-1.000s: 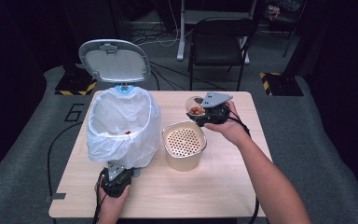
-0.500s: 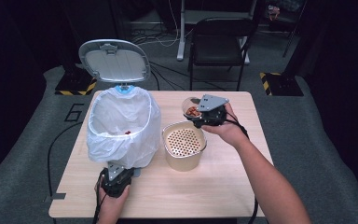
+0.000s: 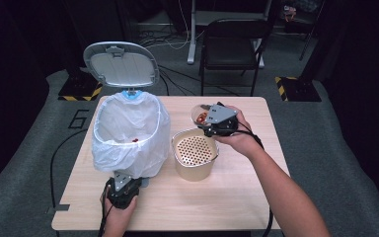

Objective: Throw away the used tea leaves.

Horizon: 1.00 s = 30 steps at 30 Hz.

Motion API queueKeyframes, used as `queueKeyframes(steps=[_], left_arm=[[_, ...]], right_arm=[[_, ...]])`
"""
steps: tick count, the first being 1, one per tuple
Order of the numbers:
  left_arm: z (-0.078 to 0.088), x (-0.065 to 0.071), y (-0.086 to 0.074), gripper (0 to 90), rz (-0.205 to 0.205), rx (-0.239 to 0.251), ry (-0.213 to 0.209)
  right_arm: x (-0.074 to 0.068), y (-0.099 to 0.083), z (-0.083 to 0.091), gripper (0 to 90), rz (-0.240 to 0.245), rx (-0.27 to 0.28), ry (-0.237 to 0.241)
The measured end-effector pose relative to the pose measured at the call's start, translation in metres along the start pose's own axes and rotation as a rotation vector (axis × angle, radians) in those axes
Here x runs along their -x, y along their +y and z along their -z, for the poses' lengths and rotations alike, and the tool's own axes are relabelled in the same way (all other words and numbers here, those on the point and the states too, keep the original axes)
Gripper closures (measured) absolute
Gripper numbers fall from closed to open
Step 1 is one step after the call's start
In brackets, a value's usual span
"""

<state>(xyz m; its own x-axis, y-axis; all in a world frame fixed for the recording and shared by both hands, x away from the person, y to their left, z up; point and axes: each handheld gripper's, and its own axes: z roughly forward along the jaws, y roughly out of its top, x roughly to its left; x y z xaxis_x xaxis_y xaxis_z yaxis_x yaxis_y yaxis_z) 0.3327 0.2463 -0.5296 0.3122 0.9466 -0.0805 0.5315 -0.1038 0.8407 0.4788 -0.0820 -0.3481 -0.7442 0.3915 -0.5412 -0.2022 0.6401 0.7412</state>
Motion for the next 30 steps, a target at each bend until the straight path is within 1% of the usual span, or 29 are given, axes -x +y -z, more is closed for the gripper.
queueKeyframes(steps=[3, 6, 7, 9, 10, 11, 12, 13, 14, 15, 16, 17, 18, 19, 20, 21, 24, 25, 26, 30], left_arm=[[0.000, 0.000, 0.000, 69.7, -0.002, -0.001, -0.001], [0.000, 0.000, 0.000, 69.7, -0.002, -0.001, 0.000], [0.000, 0.000, 0.000, 69.7, 0.000, 0.000, 0.000], [0.000, 0.000, 0.000, 69.7, 0.000, 0.000, 0.000], [0.000, 0.000, 0.000, 69.7, -0.001, -0.001, 0.000], [0.000, 0.000, 0.000, 69.7, 0.000, -0.001, 0.001], [0.000, 0.000, 0.000, 69.7, 0.001, 0.000, 0.001], [0.000, 0.000, 0.000, 69.7, 0.000, -0.001, 0.001], [0.000, 0.000, 0.000, 69.7, 0.000, -0.001, 0.001], [0.000, 0.000, 0.000, 69.7, 0.000, -0.001, 0.001], [0.000, 0.000, 0.000, 69.7, 0.000, -0.001, 0.001], [0.000, 0.000, 0.000, 69.7, -0.001, -0.001, 0.001], [0.000, 0.000, 0.000, 69.7, -0.001, -0.001, 0.001], [0.000, 0.000, 0.000, 69.7, 0.001, 0.000, 0.001], [0.000, 0.000, 0.000, 69.7, 0.001, 0.000, 0.001], [0.000, 0.000, 0.000, 69.7, -0.002, -0.001, 0.000], [0.000, 0.000, 0.000, 69.7, -0.001, -0.001, 0.000], [0.000, 0.000, 0.000, 69.7, -0.002, -0.001, 0.000], [0.000, 0.000, 0.000, 69.7, -0.001, -0.001, 0.000], [0.000, 0.000, 0.000, 69.7, -0.001, -0.001, -0.001]], right_arm=[[-0.003, 0.001, 0.001, 42.1, 0.030, -0.004, -0.017], [-0.009, 0.000, 0.000, 43.1, 0.103, -0.019, -0.027], [-0.011, 0.000, 0.000, 43.1, 0.116, -0.019, -0.032], [-0.012, 0.000, 0.000, 43.2, 0.125, -0.022, -0.033], [-0.016, 0.001, 0.000, 43.3, 0.156, -0.020, -0.048], [-0.016, 0.001, 0.000, 43.3, 0.156, -0.020, -0.048], [-0.017, 0.001, 0.000, 43.3, 0.169, -0.020, -0.053], [-0.021, 0.001, 0.000, 43.5, 0.207, -0.027, -0.063], [-0.021, 0.001, 0.000, 43.5, 0.207, -0.027, -0.063], [-0.025, 0.002, 0.001, 43.5, 0.234, -0.032, -0.077], [-0.025, 0.002, 0.001, 43.5, 0.234, -0.032, -0.077], [-0.028, 0.003, 0.002, 43.8, 0.253, -0.035, -0.088], [-0.028, 0.003, 0.002, 43.8, 0.253, -0.035, -0.088], [-0.029, 0.003, 0.002, 43.9, 0.278, -0.038, -0.098], [-0.029, 0.003, 0.002, 43.9, 0.278, -0.038, -0.098], [-0.031, 0.003, 0.002, 43.9, 0.313, -0.044, -0.116], [-0.032, 0.002, 0.002, 44.0, 0.327, -0.051, -0.121], [-0.034, 0.002, 0.002, 44.2, 0.361, -0.063, -0.131], [-0.034, 0.002, 0.002, 44.2, 0.361, -0.063, -0.131], [-0.041, 0.000, 0.000, 44.4, 0.455, -0.083, -0.163]])
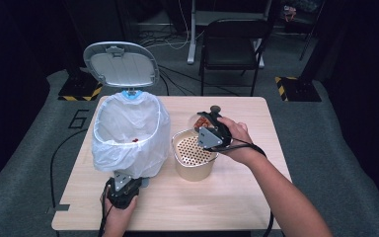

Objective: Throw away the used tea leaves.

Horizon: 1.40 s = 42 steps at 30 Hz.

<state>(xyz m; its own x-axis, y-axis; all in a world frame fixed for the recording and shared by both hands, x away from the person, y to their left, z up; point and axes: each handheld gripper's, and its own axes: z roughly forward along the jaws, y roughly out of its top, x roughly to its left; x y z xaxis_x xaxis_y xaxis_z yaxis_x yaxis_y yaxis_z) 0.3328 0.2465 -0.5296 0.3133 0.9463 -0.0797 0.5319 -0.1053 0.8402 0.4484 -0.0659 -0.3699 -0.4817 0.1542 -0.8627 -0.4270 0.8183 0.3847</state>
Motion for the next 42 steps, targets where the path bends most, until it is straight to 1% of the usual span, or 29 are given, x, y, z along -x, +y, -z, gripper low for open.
queueKeyframes(steps=[1, 3, 4, 5, 7, 9, 10, 11, 12, 13, 14, 15, 18, 21, 22, 25, 26, 27, 30, 31, 32, 33, 34, 35, 37, 38, 39, 41, 42], left_arm=[[0.000, 0.000, 0.000, 69.7, 0.000, 0.000, 0.000], [0.000, 0.000, 0.000, 69.7, 0.000, 0.000, 0.000], [0.000, 0.000, 0.000, 69.7, 0.000, 0.000, 0.000], [0.000, 0.000, 0.000, 69.7, 0.000, -0.005, -0.004], [0.000, 0.000, 0.000, 69.7, 0.000, -0.005, -0.004], [0.000, 0.000, 0.000, 69.7, 0.001, -0.005, -0.003], [0.000, 0.000, 0.000, 69.7, 0.001, -0.005, -0.003], [0.000, 0.000, 0.000, 69.7, 0.000, -0.005, -0.003], [0.000, 0.000, 0.000, 69.7, 0.001, -0.005, -0.003], [0.000, 0.000, 0.000, 69.7, 0.002, -0.004, -0.003], [0.000, 0.000, 0.000, 69.7, 0.002, -0.004, -0.003], [0.000, 0.000, 0.000, 69.7, 0.003, -0.004, -0.004], [0.000, 0.000, 0.000, 69.8, 0.002, -0.004, -0.004], [0.000, 0.000, 0.000, 69.7, 0.003, -0.004, -0.004], [0.000, 0.000, 0.000, 69.7, 0.003, -0.004, -0.004], [0.000, 0.000, 0.000, 69.7, 0.003, -0.004, -0.003], [0.000, 0.000, 0.000, 69.8, 0.003, -0.004, -0.003], [0.000, 0.000, 0.000, 69.7, 0.003, -0.004, -0.004], [0.000, 0.000, 0.000, 69.8, 0.008, -0.003, -0.003], [0.000, 0.001, 0.000, 69.8, 0.016, 0.001, 0.009], [0.000, 0.001, 0.000, 69.7, 0.016, 0.001, 0.009], [0.000, 0.000, 0.000, 69.7, 0.003, -0.004, -0.004], [0.000, 0.000, 0.000, 69.7, 0.003, -0.004, -0.004], [0.000, 0.000, 0.000, 69.7, 0.002, -0.004, -0.004], [0.000, 0.000, 0.000, 69.8, 0.002, -0.004, -0.003], [0.000, 0.000, 0.000, 69.8, 0.002, -0.004, -0.003], [0.000, 0.000, 0.000, 69.7, 0.001, -0.004, -0.003], [0.000, 0.000, 0.000, 69.8, 0.001, -0.005, -0.004], [0.000, 0.000, 0.000, 69.8, 0.001, -0.004, -0.003]], right_arm=[[0.000, 0.000, 0.000, 44.4, 0.000, 0.000, 0.000], [-0.005, 0.002, -0.001, 44.7, 0.090, -0.019, -0.004], [-0.005, 0.002, -0.001, 44.7, 0.090, -0.019, -0.004], [-0.009, 0.003, -0.001, 44.8, 0.167, -0.036, -0.020], [-0.010, 0.004, -0.001, 44.9, 0.181, -0.039, -0.017], [-0.016, 0.007, -0.003, 45.1, 0.302, -0.075, -0.030], [-0.018, 0.008, -0.003, 45.2, 0.325, -0.080, -0.032], [-0.018, 0.008, -0.003, 45.2, 0.325, -0.080, -0.032], [-0.021, 0.008, -0.005, 45.3, 0.365, -0.099, -0.034], [-0.022, 0.009, -0.006, 45.3, 0.382, -0.100, -0.035], [-0.022, 0.009, -0.006, 45.3, 0.382, -0.100, -0.035], [-0.024, 0.010, -0.007, 45.4, 0.441, -0.128, -0.054], [-0.025, 0.011, -0.008, 45.4, 0.471, -0.138, -0.054], [-0.029, 0.013, -0.010, 45.6, 0.568, -0.159, -0.081], [-0.029, 0.013, -0.010, 45.6, 0.568, -0.159, -0.081], [-0.033, 0.016, -0.009, 45.8, 0.693, -0.175, -0.110], [-0.033, 0.016, -0.009, 45.8, 0.693, -0.175, -0.110], [-0.033, 0.017, -0.009, 45.8, 0.783, -0.187, -0.117], [-0.038, 0.016, -0.009, 45.8, 0.804, -0.195, -0.148], [-0.034, 0.026, -0.013, 45.8, 1.011, -0.159, -0.133], [-0.034, 0.026, -0.013, 45.8, 1.011, -0.159, -0.133], [-0.041, 0.016, -0.011, 45.8, 0.905, -0.203, -0.164], [-0.041, 0.016, -0.011, 45.8, 0.905, -0.203, -0.164], [-0.040, 0.018, -0.012, 45.8, 0.956, -0.197, -0.182], [-0.042, 0.017, -0.012, 45.8, 0.966, -0.201, -0.190], [-0.043, 0.015, -0.013, 45.8, 0.996, -0.217, -0.139], [-0.045, 0.012, -0.013, 45.8, 0.978, -0.225, -0.154], [-0.045, 0.011, -0.013, 45.9, 0.977, -0.224, -0.162], [-0.045, 0.013, -0.013, 45.9, 0.998, -0.224, -0.169]])
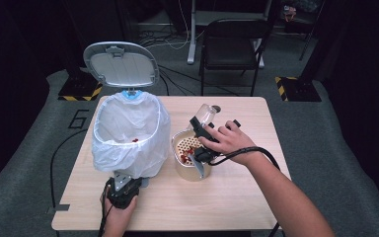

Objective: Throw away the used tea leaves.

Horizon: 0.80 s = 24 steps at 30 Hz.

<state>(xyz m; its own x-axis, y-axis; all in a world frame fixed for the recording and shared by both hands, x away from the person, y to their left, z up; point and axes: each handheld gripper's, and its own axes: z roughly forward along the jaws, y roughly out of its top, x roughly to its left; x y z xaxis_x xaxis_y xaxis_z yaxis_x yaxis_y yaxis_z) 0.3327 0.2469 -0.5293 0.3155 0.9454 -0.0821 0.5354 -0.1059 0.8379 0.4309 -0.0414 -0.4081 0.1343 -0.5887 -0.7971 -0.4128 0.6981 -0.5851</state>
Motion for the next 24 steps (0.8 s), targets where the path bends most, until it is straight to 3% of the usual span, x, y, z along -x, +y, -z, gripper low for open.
queueKeyframes(steps=[3, 6, 8, 9, 10, 12, 13, 18, 21, 24], left_arm=[[0.000, 0.000, 0.000, 69.8, 0.002, 0.004, 0.003], [0.000, 0.000, 0.000, 69.8, 0.002, 0.005, 0.002], [0.000, 0.000, 0.000, 69.8, 0.002, 0.004, 0.002], [0.000, 0.000, 0.000, 69.8, 0.002, 0.005, 0.002], [0.000, 0.000, 0.000, 69.7, 0.002, 0.005, 0.002], [0.000, 0.000, 0.000, 69.8, 0.002, 0.004, 0.002], [0.000, 0.000, 0.000, 69.7, 0.002, 0.004, 0.002], [0.000, 0.000, 0.000, 69.7, 0.002, 0.004, 0.001], [0.000, 0.001, 0.000, 69.8, 0.017, 0.009, 0.015], [0.000, 0.000, 0.000, 69.8, 0.004, 0.005, 0.002]], right_arm=[[0.002, 0.001, 0.002, 45.9, 0.023, -0.008, -0.015], [-0.003, 0.004, 0.001, 45.9, -0.032, 0.008, -0.053], [-0.003, 0.004, 0.002, 45.9, -0.028, 0.009, -0.051], [-0.007, 0.006, 0.003, 45.9, -0.079, -0.012, -0.051], [-0.007, 0.006, 0.003, 45.9, -0.079, -0.012, -0.051], [-0.007, 0.006, 0.002, 45.9, -0.065, 0.004, -0.065], [-0.007, 0.006, 0.003, 45.9, -0.030, -0.007, -0.056], [-0.007, 0.007, 0.003, 45.9, 0.000, -0.009, -0.070], [-0.009, 0.007, 0.004, 45.5, 0.067, -0.021, -0.077], [-0.011, 0.006, 0.004, 45.3, 0.085, -0.028, -0.085]])
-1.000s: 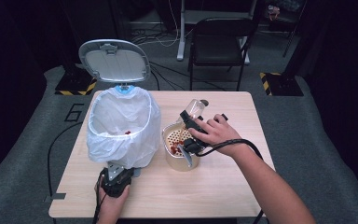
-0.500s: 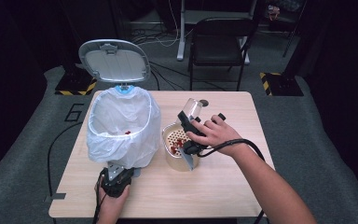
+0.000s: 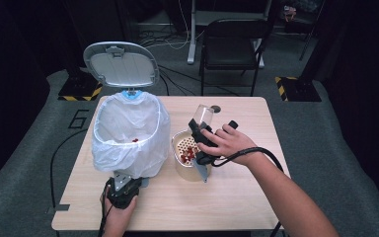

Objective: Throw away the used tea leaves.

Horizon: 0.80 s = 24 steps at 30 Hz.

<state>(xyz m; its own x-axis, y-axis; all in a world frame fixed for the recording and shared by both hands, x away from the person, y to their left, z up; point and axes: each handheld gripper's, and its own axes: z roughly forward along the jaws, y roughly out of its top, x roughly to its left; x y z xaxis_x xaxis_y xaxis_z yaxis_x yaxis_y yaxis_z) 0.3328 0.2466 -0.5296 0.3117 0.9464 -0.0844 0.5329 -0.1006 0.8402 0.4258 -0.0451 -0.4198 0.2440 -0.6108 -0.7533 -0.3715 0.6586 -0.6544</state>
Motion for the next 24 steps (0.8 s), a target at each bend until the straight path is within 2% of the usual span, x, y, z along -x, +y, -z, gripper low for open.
queueKeyframes(steps=[3, 5, 6, 7, 8, 9, 12, 18, 19, 24], left_arm=[[-0.0001, 0.0002, 0.0000, 69.8, 0.003, 0.000, -0.002], [0.0000, -0.0001, 0.0001, 69.8, 0.000, 0.000, -0.002], [0.0000, -0.0002, 0.0001, 69.8, -0.002, 0.000, -0.001], [-0.0001, 0.0005, -0.0001, 69.8, 0.008, 0.003, 0.005], [-0.0001, 0.0009, -0.0002, 69.8, 0.014, 0.005, 0.015], [-0.0001, 0.0001, -0.0001, 69.8, 0.004, 0.000, 0.001], [0.0000, -0.0001, 0.0001, 69.8, -0.001, 0.000, -0.001], [-0.0001, 0.0008, -0.0002, 69.8, 0.013, 0.004, 0.011], [0.0000, -0.0001, 0.0000, 69.8, 0.000, 0.000, -0.001], [0.0000, -0.0001, 0.0000, 69.8, 0.000, 0.000, -0.001]], right_arm=[[-0.0024, -0.0002, 0.0010, 45.0, 0.056, -0.003, -0.011], [-0.0030, -0.0003, 0.0013, 45.0, 0.059, -0.003, -0.012], [-0.0027, -0.0005, 0.0013, 45.0, 0.077, -0.006, -0.016], [-0.0022, -0.0012, 0.0013, 45.0, 0.078, -0.006, -0.009], [-0.0020, -0.0014, 0.0015, 45.0, 0.071, -0.008, -0.010], [-0.0020, -0.0013, 0.0016, 45.0, 0.065, -0.007, -0.013], [-0.0012, -0.0008, 0.0021, 45.0, 0.064, -0.003, -0.014], [0.0015, -0.0010, 0.0017, 45.0, 0.033, 0.001, -0.012], [0.0022, -0.0011, 0.0020, 45.0, 0.024, 0.003, -0.011], [0.0040, -0.0013, 0.0015, 45.0, 0.009, 0.006, -0.019]])
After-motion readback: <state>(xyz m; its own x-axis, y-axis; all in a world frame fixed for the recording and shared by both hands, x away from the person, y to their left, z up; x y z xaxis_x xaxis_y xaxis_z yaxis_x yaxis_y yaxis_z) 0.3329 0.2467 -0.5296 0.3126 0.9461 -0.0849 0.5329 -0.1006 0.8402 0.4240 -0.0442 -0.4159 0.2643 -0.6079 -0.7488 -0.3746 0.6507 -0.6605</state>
